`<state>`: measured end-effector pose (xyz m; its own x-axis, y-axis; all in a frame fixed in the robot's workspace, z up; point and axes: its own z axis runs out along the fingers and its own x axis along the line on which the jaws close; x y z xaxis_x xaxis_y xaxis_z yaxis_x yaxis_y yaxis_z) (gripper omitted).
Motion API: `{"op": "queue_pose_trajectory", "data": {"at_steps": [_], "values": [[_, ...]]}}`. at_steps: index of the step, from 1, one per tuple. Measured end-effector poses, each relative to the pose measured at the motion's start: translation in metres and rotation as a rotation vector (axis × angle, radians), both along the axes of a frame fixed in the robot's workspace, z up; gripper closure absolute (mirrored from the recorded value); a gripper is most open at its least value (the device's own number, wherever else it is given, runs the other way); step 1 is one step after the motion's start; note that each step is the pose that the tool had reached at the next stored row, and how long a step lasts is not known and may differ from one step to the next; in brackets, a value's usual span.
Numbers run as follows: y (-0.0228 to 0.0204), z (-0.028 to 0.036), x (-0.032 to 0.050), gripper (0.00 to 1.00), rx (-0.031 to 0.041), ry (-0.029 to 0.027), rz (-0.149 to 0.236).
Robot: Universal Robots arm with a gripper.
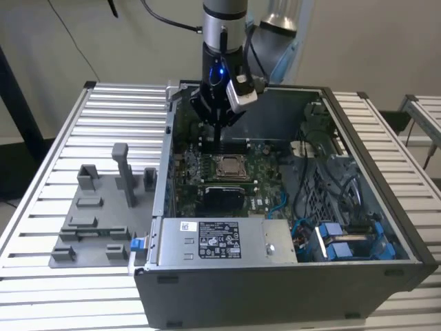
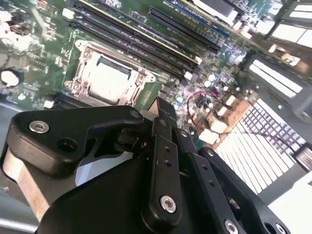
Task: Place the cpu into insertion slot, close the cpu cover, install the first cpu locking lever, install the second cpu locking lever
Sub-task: 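Install the second cpu locking lever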
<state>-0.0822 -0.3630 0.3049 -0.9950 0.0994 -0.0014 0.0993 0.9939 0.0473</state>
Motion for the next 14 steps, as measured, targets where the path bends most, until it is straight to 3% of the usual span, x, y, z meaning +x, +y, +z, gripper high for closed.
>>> {"op": "queue_pose_trajectory", "data": {"at_steps": [3, 5, 14], "values": [[0.0, 0.013, 0.0, 0.89, 0.0001, -0.0002, 0.0], [0.0, 0.0176, 0.0, 0.89, -0.0001, -0.0001, 0.0], [0.0, 0.0179, 0.0, 0.89, -0.0005, -0.0002, 0.0]]}}
